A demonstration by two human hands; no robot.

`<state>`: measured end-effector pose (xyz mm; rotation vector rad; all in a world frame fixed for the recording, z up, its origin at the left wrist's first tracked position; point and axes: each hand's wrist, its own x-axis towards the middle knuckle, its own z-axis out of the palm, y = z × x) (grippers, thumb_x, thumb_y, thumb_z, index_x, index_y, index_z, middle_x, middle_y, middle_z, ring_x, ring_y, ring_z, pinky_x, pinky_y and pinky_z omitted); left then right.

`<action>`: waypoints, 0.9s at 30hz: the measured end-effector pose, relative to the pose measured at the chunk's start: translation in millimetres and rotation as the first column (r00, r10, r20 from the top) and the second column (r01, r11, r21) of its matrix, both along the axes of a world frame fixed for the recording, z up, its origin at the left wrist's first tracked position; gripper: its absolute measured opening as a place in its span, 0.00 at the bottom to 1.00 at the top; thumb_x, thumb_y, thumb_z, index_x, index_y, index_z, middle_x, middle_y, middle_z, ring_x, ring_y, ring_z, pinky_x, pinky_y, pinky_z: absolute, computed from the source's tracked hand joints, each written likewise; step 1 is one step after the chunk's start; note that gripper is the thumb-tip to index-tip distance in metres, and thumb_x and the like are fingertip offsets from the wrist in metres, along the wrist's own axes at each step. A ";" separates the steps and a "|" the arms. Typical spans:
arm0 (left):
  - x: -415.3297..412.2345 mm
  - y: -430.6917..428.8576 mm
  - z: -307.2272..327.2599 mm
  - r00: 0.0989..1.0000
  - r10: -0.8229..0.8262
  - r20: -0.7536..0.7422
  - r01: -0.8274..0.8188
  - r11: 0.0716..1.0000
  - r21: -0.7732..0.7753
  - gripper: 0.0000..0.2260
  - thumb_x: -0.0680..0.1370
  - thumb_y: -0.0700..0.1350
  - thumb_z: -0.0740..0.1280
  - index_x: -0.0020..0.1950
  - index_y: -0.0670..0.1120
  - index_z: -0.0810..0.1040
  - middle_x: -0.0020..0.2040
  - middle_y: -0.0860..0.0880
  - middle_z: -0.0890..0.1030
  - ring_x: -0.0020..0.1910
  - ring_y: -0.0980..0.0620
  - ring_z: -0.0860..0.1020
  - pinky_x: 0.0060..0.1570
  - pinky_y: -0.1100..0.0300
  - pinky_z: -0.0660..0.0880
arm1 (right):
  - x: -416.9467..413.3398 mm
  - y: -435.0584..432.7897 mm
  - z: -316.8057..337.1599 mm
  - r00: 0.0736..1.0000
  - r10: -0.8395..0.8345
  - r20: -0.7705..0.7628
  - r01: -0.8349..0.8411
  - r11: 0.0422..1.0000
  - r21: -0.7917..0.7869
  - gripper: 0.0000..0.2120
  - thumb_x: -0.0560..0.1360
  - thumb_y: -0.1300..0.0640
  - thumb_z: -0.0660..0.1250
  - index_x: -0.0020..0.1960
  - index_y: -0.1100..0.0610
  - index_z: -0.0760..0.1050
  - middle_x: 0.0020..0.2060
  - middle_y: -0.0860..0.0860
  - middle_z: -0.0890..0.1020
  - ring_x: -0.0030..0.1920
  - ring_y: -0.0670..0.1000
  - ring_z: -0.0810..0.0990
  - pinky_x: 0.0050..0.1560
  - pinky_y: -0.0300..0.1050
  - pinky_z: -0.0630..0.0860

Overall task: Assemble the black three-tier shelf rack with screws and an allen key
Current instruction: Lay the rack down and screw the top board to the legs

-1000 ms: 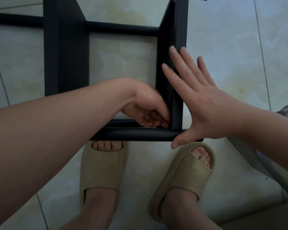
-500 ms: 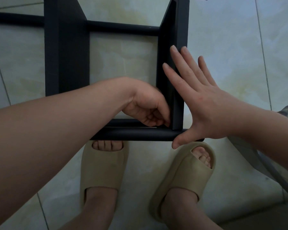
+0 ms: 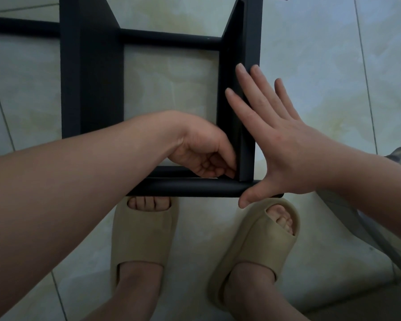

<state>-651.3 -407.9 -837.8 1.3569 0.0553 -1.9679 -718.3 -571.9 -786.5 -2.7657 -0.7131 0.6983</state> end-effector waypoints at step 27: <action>1.9 0.8 0.3 0.997 -0.070 0.031 0.070 0.997 -0.010 0.04 0.78 0.38 0.67 0.45 0.44 0.81 0.36 0.50 0.82 0.37 0.55 0.75 0.41 0.63 0.71 | 0.1 0.3 0.3 1.000 -0.005 -0.005 0.005 1.000 -0.003 0.71 0.59 0.17 0.63 0.82 0.63 0.40 0.81 0.62 0.36 0.80 0.61 0.32 0.79 0.66 0.37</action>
